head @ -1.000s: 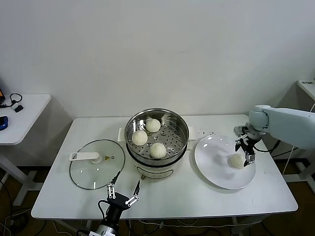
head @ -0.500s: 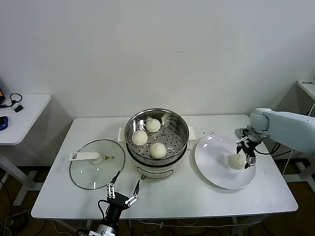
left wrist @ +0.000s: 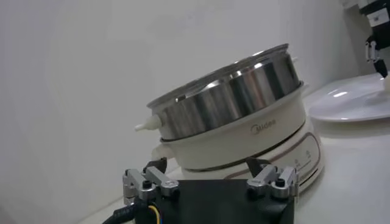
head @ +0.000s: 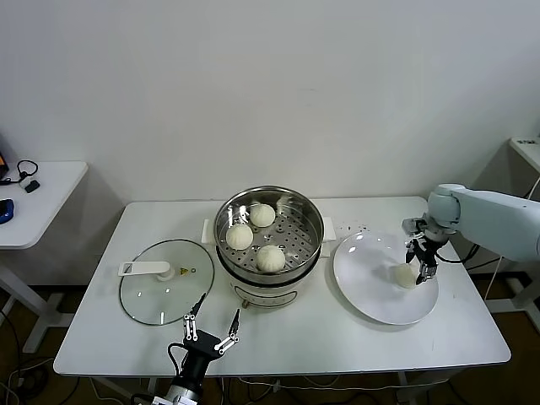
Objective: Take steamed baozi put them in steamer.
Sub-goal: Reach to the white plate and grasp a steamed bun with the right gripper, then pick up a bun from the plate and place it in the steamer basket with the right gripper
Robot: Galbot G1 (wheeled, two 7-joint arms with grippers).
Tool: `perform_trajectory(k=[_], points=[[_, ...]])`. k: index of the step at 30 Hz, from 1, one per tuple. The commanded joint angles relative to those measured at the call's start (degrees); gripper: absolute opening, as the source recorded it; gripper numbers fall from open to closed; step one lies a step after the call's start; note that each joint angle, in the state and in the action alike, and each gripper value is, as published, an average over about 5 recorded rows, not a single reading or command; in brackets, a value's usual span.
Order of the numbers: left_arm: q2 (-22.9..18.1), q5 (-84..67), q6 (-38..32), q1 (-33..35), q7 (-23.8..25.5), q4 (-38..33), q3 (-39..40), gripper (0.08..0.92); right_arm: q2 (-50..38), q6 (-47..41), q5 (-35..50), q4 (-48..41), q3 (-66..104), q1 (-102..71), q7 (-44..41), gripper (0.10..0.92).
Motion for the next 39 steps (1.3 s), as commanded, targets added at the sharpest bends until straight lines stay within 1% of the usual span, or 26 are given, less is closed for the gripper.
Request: perform_trajectory(k=[1, 10, 17, 28, 39], points=[[-2.8, 0.0, 0.0, 0.0, 0.0, 0.0, 0.1, 0.823, -0.1, 0.1, -0.2, -0.1, 0.3, 0.0, 0.1, 0.649], [-2.8, 0.1, -0.1, 0.1, -0.1, 0.0, 0.3, 0.823, -0.6, 0.2, 0.2, 1.0, -0.6, 1.5, -0.2, 0.636], [-2.8, 0.2, -0.2, 0.3, -0.1, -0.2, 0.3, 0.823, -2.1, 0.2, 1.3, 4.2, -3.7, 6.1, -0.7, 0.636], [-2.8, 0.7, -0.2, 0.4, -0.1, -0.4, 0.9, 0.823, -4.5, 0.1, 5.6, 14.5, -13.6, 22.9, -2.0, 0.628], [-2.8, 0.5, -0.4, 0.3, -0.2, -0.4, 1.7, 0.823, -1.6, -0.6, 12.2, 25.3, -24.3, 40.7, -3.0, 0.628]])
